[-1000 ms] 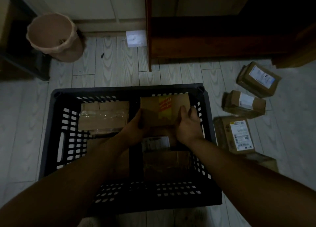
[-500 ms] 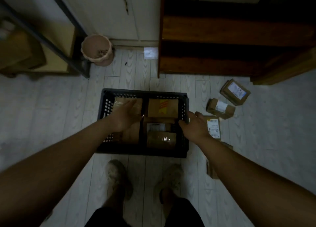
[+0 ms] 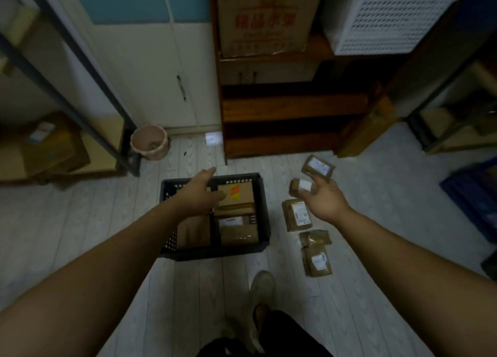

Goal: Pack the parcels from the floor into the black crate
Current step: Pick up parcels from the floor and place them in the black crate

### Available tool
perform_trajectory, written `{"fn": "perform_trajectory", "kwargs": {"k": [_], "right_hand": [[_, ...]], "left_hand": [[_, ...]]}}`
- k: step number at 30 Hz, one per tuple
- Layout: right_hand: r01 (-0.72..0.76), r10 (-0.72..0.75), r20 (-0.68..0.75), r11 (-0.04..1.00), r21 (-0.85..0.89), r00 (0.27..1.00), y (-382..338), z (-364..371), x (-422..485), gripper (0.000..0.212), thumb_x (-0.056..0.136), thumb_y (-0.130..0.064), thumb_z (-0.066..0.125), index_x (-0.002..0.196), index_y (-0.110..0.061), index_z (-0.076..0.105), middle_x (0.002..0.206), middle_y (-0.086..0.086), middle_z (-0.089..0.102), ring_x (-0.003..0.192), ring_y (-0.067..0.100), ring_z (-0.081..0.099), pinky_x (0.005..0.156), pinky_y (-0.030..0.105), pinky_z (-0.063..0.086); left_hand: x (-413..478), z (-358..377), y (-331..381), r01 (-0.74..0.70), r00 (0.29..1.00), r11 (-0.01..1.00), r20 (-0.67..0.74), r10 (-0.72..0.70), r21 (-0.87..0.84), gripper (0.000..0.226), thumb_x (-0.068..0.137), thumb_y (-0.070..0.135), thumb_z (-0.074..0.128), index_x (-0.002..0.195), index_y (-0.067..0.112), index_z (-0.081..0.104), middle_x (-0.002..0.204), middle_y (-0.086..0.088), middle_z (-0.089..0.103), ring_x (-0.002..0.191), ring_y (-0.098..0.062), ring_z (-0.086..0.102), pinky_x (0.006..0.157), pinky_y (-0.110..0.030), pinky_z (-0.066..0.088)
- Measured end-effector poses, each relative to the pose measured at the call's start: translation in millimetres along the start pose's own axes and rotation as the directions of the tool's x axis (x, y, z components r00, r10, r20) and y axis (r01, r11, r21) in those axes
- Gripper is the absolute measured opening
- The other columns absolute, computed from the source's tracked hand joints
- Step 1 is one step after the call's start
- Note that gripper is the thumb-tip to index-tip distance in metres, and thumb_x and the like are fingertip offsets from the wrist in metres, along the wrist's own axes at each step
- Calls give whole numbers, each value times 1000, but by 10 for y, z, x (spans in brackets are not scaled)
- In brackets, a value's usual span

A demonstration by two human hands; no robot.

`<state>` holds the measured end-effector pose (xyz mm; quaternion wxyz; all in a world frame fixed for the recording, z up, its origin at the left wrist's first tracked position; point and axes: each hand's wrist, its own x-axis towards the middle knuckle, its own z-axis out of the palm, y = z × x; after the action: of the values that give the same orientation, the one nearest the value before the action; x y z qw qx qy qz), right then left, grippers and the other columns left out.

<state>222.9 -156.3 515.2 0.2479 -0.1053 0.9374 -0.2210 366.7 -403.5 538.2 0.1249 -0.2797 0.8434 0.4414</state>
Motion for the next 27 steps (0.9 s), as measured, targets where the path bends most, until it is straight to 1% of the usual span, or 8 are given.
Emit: {"fn": "perform_trajectory", "kwargs": {"k": [2, 6, 10, 13, 16, 20, 24, 27], "right_hand": [[-20, 20, -39, 1000, 7, 999, 96, -183, -238, 62, 92, -44, 52, 145, -18, 33, 149, 17, 29, 131, 36, 36, 109, 39, 32], [-9, 9, -86, 1000, 10, 996, 264, -525, -587, 64, 91, -48, 52, 146, -21, 33, 151, 14, 28, 134, 33, 35, 108, 37, 31], [-10, 9, -121, 1000, -1, 993, 465, -846, -740, 64, 92, -43, 51, 147, -18, 29, 153, 12, 25, 136, 30, 33, 107, 35, 30], [11, -12, -130, 1000, -7, 991, 741, -1139, -790, 62, 92, -43, 52, 145, -18, 32, 151, 12, 28, 134, 30, 34, 107, 34, 30], [14, -17, -121, 1000, -27, 993, 1165, -1489, -780, 65, 91, -47, 51, 146, -19, 31, 152, 10, 25, 136, 29, 32, 108, 34, 29], [21, -26, -117, 999, -45, 993, 1816, -1992, -674, 66, 91, -48, 50, 146, -18, 30, 153, 9, 25, 137, 27, 32, 108, 35, 29], [23, -28, -95, 998, -53, 995, 2274, -2325, -494, 66, 91, -47, 51, 147, -18, 30, 153, 9, 25, 136, 28, 33, 109, 37, 30], [39, -41, -40, 998, -57, 998, 2342, -2383, -303, 66, 92, -45, 51, 147, -16, 30, 153, 11, 25, 136, 29, 33, 109, 37, 30]], "left_hand": [[-130, 31, 182, -53, 999, 999, 13, 53, 1, 75, 88, 29, 60, 147, 22, 15, 154, -3, 20, 136, -21, 28, 93, -23, 26], [-388, 124, 572, -145, 989, 989, 30, 145, 9, 76, 88, 37, 59, 148, 23, 14, 156, -2, 15, 141, -20, 18, 106, -27, 18], [-539, 342, 1007, -182, 982, 982, 54, 179, 56, 77, 87, 42, 57, 148, 26, 13, 157, -2, 11, 142, -21, 17, 112, -34, 19], [-551, 612, 1379, -196, 979, 980, 71, 193, 34, 76, 88, 40, 57, 148, 28, 13, 156, -2, 14, 141, -22, 20, 114, -38, 22], [-505, 987, 1786, -195, 980, 980, 42, 194, 27, 75, 87, 40, 58, 147, 29, 14, 156, -2, 16, 141, -23, 21, 113, -35, 22], [-400, 1553, 2291, -139, 990, 989, 27, 140, -45, 74, 87, 40, 59, 146, 30, 16, 153, -2, 25, 137, -23, 29, 103, -30, 28], [-340, 2018, 2550, -94, 996, 995, 10, 94, -25, 75, 85, 44, 58, 146, 33, 16, 155, -2, 19, 139, -26, 24, 108, -39, 26], [-301, 2172, 2564, -48, 999, 999, 12, 48, -2, 75, 85, 45, 57, 146, 32, 15, 155, -3, 18, 139, -27, 23, 109, -41, 25]]}}
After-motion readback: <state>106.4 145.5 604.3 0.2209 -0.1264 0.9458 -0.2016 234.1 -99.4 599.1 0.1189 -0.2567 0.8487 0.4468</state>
